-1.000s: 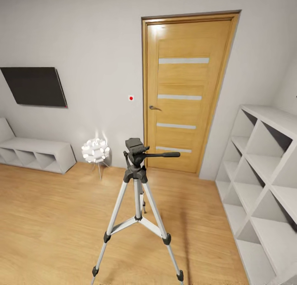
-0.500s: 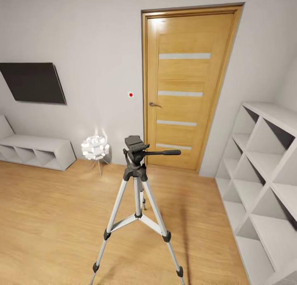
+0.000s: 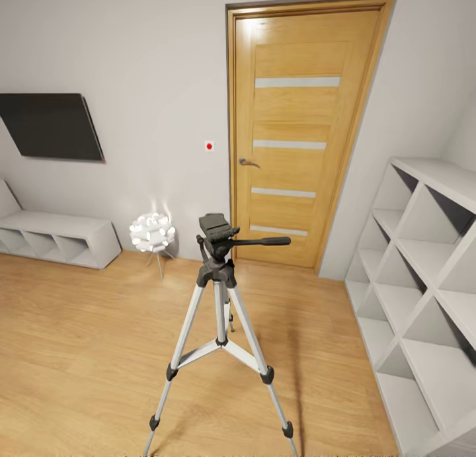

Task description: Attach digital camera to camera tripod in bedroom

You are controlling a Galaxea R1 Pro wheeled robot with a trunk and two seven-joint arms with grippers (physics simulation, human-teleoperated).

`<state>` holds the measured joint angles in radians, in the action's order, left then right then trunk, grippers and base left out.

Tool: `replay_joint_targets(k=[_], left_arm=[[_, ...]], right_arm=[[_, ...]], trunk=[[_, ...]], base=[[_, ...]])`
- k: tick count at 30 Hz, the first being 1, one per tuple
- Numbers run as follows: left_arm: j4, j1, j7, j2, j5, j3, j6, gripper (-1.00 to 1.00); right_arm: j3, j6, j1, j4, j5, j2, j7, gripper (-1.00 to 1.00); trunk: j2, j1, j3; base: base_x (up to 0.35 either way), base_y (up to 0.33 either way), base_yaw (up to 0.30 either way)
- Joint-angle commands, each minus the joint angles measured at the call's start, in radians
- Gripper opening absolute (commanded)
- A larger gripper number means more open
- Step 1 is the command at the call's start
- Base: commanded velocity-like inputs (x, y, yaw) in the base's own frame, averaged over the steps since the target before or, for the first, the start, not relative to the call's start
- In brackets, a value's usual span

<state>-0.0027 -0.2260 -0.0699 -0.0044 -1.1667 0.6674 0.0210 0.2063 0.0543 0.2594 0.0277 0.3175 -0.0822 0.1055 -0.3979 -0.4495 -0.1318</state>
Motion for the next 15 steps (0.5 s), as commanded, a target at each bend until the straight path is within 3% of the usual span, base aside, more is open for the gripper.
replay_joint_targets(k=[1, 15], left_arm=[[0.001, -0.001, -0.005, 0.000, -0.008, 0.008, 0.002, -1.00], [0.001, -0.001, -0.004, -0.001, -0.008, 0.008, 0.001, -1.00]], right_arm=[[0.008, 0.006, 0.001, 0.003, 0.008, -0.001, 0.002, 1.00], [0.008, 0.008, 0.001, 0.003, 0.007, -0.001, -0.001, 1.00]], trunk=[[-0.002, 0.000, -0.004], [-0.002, 0.000, -0.026]], base=[[0.000, 0.000, 0.000], [0.000, 0.000, 0.000]])
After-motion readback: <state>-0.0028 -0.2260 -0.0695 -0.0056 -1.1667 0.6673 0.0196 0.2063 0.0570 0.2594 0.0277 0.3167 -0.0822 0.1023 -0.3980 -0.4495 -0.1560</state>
